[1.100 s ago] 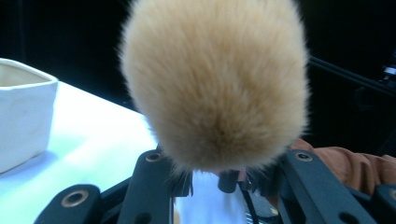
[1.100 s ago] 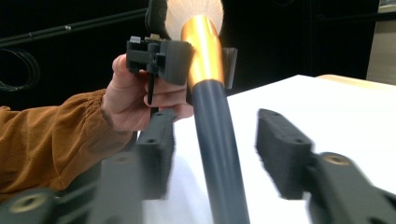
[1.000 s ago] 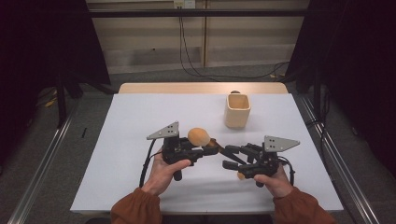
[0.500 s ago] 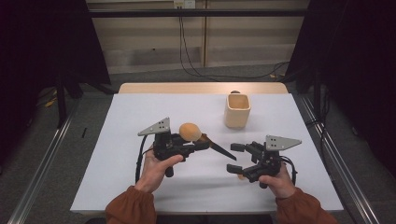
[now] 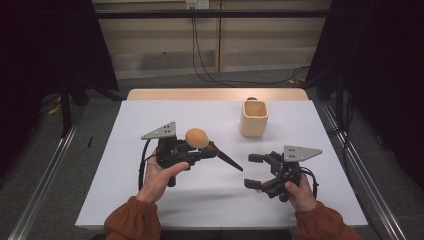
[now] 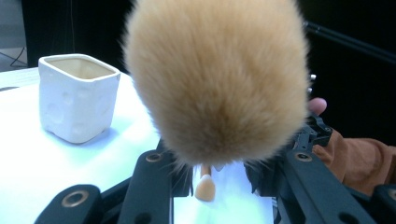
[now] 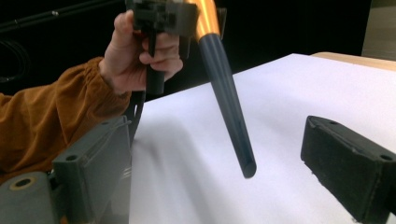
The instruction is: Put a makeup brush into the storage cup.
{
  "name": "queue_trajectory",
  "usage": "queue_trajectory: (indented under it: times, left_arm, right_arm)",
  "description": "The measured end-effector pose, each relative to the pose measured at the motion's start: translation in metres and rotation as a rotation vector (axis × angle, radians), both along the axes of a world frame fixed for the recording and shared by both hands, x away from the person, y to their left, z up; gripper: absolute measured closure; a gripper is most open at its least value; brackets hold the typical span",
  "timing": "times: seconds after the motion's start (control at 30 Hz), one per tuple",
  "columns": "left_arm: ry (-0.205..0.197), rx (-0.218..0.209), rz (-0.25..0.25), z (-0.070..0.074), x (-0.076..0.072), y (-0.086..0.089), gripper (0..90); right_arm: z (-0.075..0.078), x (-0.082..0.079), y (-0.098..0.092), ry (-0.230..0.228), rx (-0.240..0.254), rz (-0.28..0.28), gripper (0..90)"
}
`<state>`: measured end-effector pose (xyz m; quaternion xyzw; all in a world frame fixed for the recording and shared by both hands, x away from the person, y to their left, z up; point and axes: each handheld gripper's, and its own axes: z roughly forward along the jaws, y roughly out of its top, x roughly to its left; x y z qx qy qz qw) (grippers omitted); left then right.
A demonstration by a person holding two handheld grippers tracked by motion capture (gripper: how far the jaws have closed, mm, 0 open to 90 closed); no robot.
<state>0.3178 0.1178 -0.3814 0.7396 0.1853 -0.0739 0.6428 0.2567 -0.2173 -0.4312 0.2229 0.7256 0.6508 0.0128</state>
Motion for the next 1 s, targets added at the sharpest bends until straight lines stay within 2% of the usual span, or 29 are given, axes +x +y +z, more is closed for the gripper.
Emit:
queue_trajectory:
  times: [0.23,0.5,0.6,0.73,0.9,1.0]
  left_arm:
    - [0.003,0.060,-0.010,0.006,0.001,-0.001,66.2]
    - [0.012,0.150,-0.022,0.009,0.003,-0.003,66.2]
    - [0.012,0.179,-0.031,0.010,0.004,-0.005,66.3]
    - [0.017,0.221,-0.040,0.012,0.005,-0.009,66.2]
    - [0.017,0.267,-0.049,0.013,0.005,-0.013,66.3]
    - [0.017,0.288,-0.054,0.014,0.006,-0.015,66.2]
  right_arm:
    - [-0.001,0.001,0.001,0.008,-0.017,-0.009,7.9]
    - [-0.003,0.002,0.004,0.005,-0.072,-0.019,7.9]
    - [-0.004,0.004,0.006,0.027,-0.087,-0.026,7.1]
    - [-0.005,0.004,0.009,0.032,-0.107,-0.031,6.6]
    - [-0.006,0.004,0.013,-0.005,-0.093,-0.024,6.6]
    - [-0.006,0.004,0.016,-0.020,-0.109,-0.024,6.6]
